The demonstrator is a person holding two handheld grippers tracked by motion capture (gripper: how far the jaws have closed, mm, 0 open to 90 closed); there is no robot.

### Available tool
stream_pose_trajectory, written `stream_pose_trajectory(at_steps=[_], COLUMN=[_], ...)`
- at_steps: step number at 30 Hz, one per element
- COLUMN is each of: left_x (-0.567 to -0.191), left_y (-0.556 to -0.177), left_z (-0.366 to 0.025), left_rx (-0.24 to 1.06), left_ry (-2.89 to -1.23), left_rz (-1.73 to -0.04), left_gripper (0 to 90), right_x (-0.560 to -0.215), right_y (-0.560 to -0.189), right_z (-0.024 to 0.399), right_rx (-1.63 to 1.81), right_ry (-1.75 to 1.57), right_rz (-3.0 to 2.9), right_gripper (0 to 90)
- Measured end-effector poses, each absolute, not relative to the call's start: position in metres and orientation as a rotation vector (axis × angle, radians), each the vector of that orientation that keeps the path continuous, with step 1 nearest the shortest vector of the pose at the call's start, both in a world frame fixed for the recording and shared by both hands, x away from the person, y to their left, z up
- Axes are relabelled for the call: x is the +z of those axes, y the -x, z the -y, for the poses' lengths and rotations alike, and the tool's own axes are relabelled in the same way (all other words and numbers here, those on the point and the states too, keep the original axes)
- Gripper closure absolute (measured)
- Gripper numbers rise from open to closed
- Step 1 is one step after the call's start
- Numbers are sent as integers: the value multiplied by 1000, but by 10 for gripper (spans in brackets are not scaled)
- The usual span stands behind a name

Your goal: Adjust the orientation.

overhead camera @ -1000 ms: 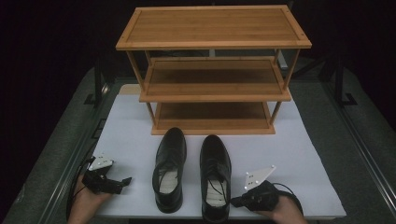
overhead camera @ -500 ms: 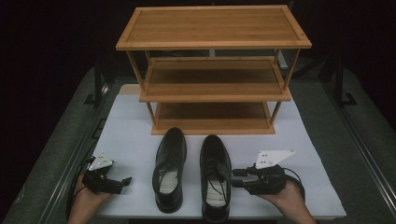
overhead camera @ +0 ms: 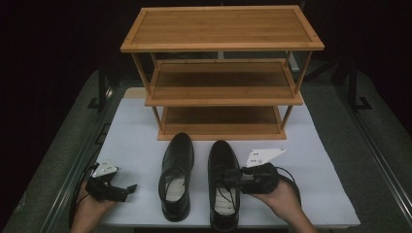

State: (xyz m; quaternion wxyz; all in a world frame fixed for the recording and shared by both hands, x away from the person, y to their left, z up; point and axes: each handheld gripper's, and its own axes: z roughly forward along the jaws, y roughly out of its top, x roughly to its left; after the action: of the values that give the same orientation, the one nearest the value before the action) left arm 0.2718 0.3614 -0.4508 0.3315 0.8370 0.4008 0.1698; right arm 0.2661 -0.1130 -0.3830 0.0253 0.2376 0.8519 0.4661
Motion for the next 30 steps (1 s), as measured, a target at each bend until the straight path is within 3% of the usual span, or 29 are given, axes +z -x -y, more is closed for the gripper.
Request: stream_pose_trajectory(at_steps=[4,7,30], left_x=[-451,-451,-451], left_y=[-272,-272,-272], left_z=[-361,-361,-361], left_rx=[444,444,444], left_ry=[-2188,-2188,-2190], left_rz=[-1047,-1047,-1047], left_gripper=[0,0,0], right_x=[-381,-381,-375], right_y=[-263,-262,-264], right_z=[114,114,125], right_rx=[1445,1443,1445], right_ry=[-710,-711,-836], right_rz=[-2632,-2633,-2379], right_gripper=[790,834,887])
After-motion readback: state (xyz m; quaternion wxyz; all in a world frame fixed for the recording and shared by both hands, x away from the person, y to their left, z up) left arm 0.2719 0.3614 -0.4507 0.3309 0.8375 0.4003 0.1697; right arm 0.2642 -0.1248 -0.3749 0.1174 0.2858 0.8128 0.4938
